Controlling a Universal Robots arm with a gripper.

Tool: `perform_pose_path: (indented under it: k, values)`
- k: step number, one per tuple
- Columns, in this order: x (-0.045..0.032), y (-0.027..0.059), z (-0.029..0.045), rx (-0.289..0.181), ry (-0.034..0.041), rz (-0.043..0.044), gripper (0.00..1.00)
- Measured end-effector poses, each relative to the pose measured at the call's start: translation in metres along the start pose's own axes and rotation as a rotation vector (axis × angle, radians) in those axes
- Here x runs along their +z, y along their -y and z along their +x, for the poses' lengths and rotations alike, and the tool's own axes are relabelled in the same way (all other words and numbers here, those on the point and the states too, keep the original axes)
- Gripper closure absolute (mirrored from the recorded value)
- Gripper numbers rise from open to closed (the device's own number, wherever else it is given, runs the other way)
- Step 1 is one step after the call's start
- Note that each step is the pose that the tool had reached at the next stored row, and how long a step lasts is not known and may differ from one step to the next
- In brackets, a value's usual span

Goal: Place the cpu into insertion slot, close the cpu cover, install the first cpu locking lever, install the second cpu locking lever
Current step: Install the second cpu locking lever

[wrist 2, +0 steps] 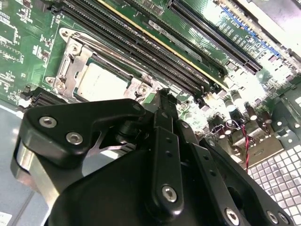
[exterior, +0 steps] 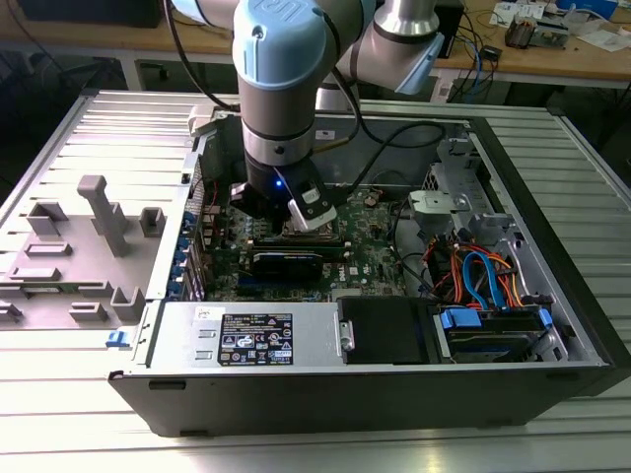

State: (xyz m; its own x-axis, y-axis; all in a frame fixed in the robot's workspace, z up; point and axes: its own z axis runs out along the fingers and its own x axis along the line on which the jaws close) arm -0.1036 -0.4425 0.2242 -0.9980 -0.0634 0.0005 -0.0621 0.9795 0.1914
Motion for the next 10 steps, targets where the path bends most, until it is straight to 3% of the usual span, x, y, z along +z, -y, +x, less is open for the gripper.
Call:
perform_pose_path:
  k: [10]
  values:
    - [-0.0019, -0.0004, 0.0, 0.0, 0.0, 0.0, 0.89]
